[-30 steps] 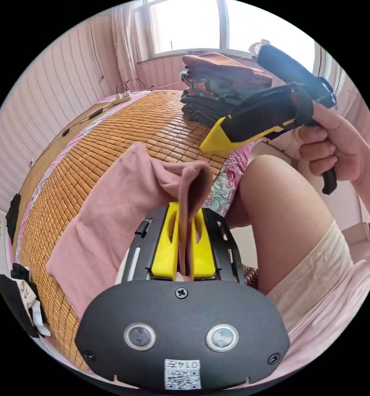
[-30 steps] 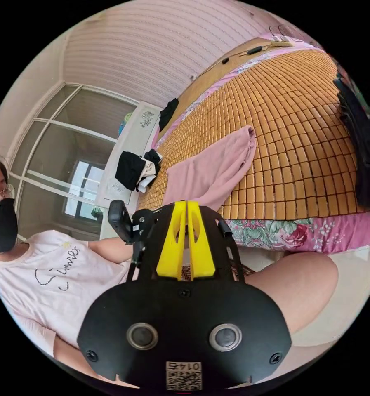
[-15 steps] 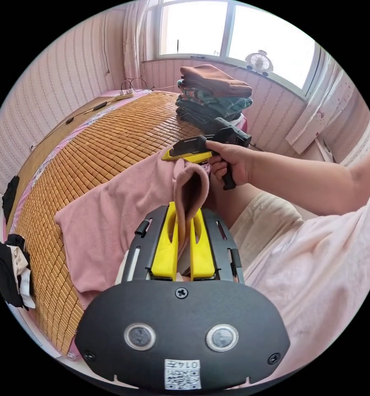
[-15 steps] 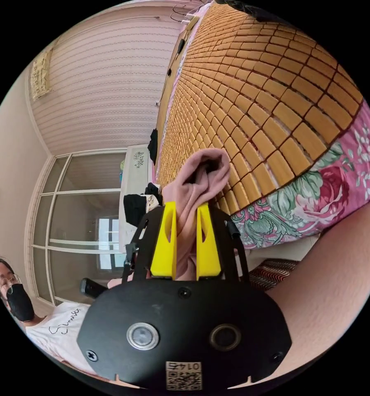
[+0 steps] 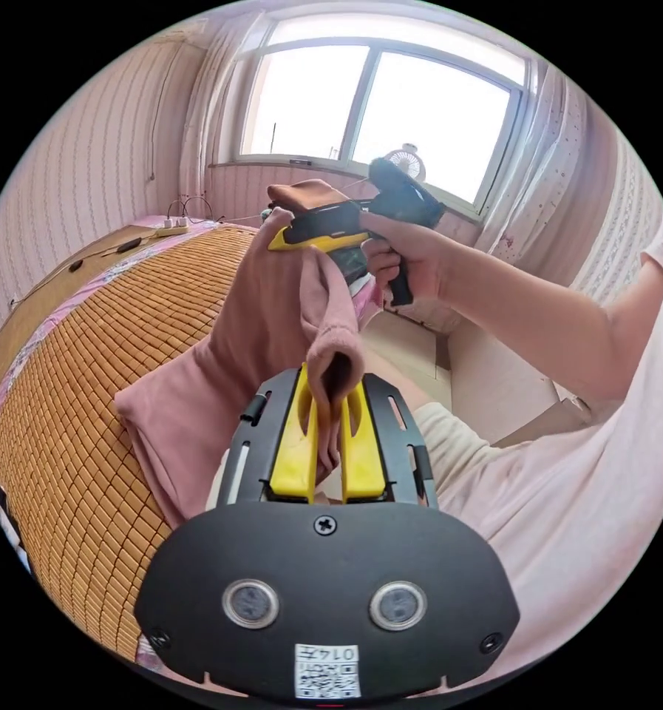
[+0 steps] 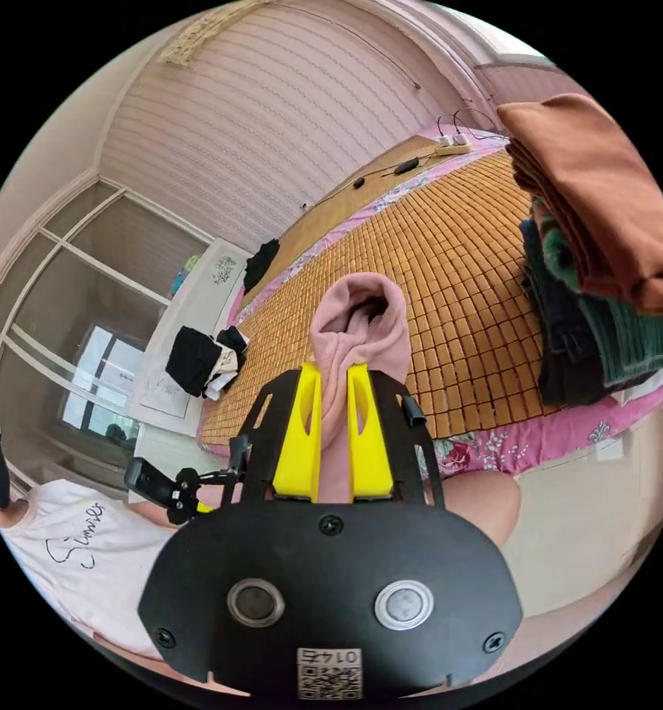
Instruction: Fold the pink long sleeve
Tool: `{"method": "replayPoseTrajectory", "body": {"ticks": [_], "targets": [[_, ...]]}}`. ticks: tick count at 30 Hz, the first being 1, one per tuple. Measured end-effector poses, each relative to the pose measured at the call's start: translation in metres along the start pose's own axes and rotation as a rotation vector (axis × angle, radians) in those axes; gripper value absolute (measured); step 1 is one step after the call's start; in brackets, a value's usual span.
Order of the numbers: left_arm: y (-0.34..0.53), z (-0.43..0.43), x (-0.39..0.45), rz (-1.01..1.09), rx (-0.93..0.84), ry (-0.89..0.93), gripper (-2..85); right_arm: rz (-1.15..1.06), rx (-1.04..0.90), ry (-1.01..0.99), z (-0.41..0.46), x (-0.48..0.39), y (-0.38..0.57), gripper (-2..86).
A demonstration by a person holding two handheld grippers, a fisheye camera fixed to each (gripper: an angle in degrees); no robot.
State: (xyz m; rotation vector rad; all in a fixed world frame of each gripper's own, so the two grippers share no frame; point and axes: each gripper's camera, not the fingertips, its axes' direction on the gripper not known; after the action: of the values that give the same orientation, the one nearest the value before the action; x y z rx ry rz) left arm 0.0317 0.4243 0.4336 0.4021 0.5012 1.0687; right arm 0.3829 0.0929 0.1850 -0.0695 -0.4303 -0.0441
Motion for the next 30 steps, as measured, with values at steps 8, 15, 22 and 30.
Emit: {"method": "replayPoseTrajectory", "body": {"ticks": [8,15,22,30], "targets": [[0.083,-0.026,-0.075,-0.333,-0.192,-0.154,5.5,-0.309,-0.41,0.099,0.197,-0.134,-0.041,11.1],[0.131,-0.059,-0.121,-0.566,-0.224,-0.077,5.9,-0.404,-0.423,0.083,0.209,-0.188,-0.046,6.9],[0.132,-0.076,-0.136,-0.617,-0.113,-0.19,6.5,-0.677,-0.517,0.347,0.26,-0.251,-0.053,0.0],[0.122,-0.033,-0.165,-0.638,-0.155,-0.128,12.9,-0.657,-0.71,0.524,0.337,-0.242,-0.065,-0.5]]}}
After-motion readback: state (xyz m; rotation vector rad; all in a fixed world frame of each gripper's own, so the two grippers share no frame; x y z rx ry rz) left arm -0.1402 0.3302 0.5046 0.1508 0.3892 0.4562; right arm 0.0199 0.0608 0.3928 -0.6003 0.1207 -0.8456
